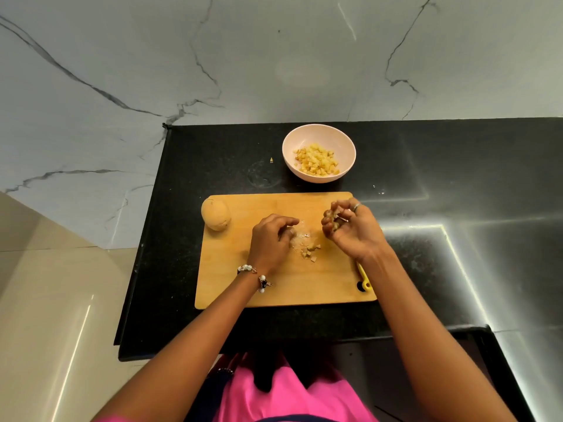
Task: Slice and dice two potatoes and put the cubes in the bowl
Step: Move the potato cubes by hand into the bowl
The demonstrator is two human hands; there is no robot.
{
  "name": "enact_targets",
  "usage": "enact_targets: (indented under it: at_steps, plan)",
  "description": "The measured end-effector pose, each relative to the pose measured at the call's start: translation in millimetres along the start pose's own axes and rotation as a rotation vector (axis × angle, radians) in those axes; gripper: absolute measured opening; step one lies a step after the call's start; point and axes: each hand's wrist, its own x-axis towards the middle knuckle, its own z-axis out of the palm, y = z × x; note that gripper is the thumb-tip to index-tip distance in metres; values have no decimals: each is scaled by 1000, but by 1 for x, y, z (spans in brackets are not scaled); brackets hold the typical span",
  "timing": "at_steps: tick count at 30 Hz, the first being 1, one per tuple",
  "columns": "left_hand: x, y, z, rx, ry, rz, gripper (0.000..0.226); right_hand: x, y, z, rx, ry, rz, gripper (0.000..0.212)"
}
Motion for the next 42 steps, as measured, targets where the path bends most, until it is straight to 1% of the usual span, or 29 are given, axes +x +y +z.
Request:
enact_targets:
  at_steps: [1, 2, 3, 4, 5, 6, 7, 8, 9, 10, 12, 14, 16, 18, 20, 22, 24, 26, 28, 29, 30, 31, 33, 34, 36, 39, 42]
  plan:
    - [2, 1, -1, -29, 25, -42, 24, 5, -8, 6, -8, 3, 1, 19]
    - [4, 1, -2, -58, 47, -88, 24, 10, -17, 13, -13, 19, -15, 19]
    - [7, 1, -3, -86, 63, -133, 23, 14, -26, 23, -12, 37, -43, 8]
    - [9, 0, -4, -112, 71, -175, 23, 20, -34, 33, -31, 64, -90, 11]
    - [12, -1, -6, -137, 76, -210, 22, 27, -43, 42, -72, 101, -140, 23]
    - [14, -2, -6, -160, 78, -243, 21, 31, -52, 52, -131, 148, -196, 30]
    - [16, -2, -7, -183, 84, -271, 21, 38, -59, 62, -224, 194, -264, 30]
    - [17, -3, -7, -206, 89, -297, 20, 46, -65, 69, -363, 232, -329, 25]
    - [18, -4, -7, -229, 96, -320, 20, 53, -69, 76, -552, 262, -391, 18]
    - [19, -4, -6, -250, 101, -337, 20, 61, -73, 80, -774, 275, -449, 16]
    - [20, -5, -6, -280, 107, -364, 19, 72, -77, 85, -1185, 258, -509, 19]
    - [21, -6, -5, -293, 108, -385, 20, 79, -81, 85, -1445, 236, -508, 24]
    - [22, -7, -5, -296, 108, -399, 20, 82, -83, 84, -1586, 220, -543, 28]
    - [23, -7, -4, -287, 116, -411, 19, 85, -83, 82, -1620, 252, -641, 27]
    - [24, -4, -2, -261, 135, -426, 19, 85, -82, 78, -1660, 288, -751, 22]
    - [26, -1, 1, -239, 152, -446, 19, 84, -79, 74, -1757, 273, -809, 20]
    - [28, 1, 3, -231, 160, -466, 19, 81, -77, 73, -1786, 267, -868, 22]
    - [29, 2, 4, -227, 160, -474, 19, 80, -75, 75, -1721, 287, -933, 22]
    - [29, 1, 4, -217, 152, -471, 19, 71, -71, 76, -1590, 307, -1022, 19]
    - [29, 1, 4, -215, 150, -466, 19, 64, -69, 76, -1509, 303, -1038, 18]
    - [28, 0, 3, -213, 150, -460, 19, 54, -63, 74, -1448, 273, -1021, 18]
    - [27, 1, 2, -213, 151, -453, 20, 42, -55, 70, -1439, 222, -981, 18]
    - [26, 0, 2, -221, 159, -432, 22, 23, -29, 56, -1518, 128, -916, 18]
    - [24, -1, 2, -229, 163, -419, 22, 18, -14, 45, -1555, 113, -896, 18]
    - [20, -3, 2, -252, 180, -401, 23, 11, 16, 24, -1604, 140, -859, 21]
    - [15, -7, 1, -301, 192, -375, 25, 4, 58, -4, -1659, 214, -782, 33]
    - [12, -11, -2, -372, 158, -375, 28, -6, 91, -18, -1713, 242, -805, 43]
